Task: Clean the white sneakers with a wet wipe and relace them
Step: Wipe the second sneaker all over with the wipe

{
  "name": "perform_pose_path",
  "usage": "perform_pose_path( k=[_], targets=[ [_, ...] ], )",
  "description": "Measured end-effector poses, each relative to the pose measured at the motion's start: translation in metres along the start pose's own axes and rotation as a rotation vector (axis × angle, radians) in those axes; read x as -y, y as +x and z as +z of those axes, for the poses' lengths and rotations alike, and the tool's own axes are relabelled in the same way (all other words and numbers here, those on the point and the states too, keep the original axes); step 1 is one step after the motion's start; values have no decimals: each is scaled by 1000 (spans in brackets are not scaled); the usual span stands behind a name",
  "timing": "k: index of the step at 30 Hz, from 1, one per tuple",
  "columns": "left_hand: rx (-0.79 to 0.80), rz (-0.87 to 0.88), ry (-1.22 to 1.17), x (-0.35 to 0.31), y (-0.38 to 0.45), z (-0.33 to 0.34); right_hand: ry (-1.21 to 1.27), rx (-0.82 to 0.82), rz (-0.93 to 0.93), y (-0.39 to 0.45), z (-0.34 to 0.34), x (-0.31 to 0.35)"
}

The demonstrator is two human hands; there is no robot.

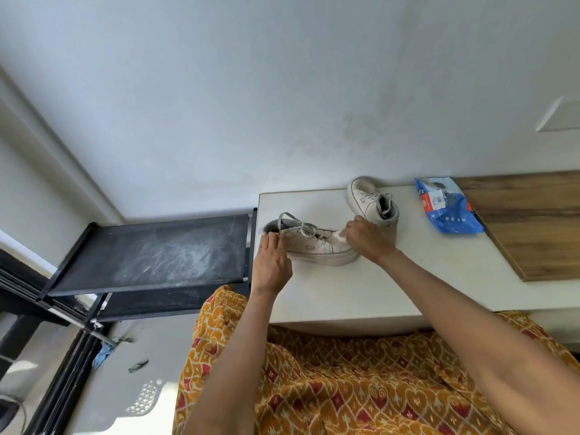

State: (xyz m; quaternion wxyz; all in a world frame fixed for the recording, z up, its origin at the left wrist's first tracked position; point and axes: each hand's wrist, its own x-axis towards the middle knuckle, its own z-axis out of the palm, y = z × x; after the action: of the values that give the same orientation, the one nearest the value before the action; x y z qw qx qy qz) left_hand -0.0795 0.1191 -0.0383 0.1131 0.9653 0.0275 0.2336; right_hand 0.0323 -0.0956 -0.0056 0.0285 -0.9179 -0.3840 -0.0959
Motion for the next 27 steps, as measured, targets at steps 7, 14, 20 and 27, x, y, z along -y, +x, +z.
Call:
perform_pose_path(
  k=[7, 14, 20, 27],
  targets=[
    [-69, 57, 143, 1, -2, 4, 184, 8, 136, 20, 2, 42],
    [-53, 38, 164, -1, -1, 7, -204, 85, 6, 4, 5, 7],
    [-165, -107, -5, -14, 6, 4, -178, 229, 134, 11, -12, 25],
    [88, 121, 263, -50, 52, 4, -155, 205, 146, 6, -10, 26]
  ],
)
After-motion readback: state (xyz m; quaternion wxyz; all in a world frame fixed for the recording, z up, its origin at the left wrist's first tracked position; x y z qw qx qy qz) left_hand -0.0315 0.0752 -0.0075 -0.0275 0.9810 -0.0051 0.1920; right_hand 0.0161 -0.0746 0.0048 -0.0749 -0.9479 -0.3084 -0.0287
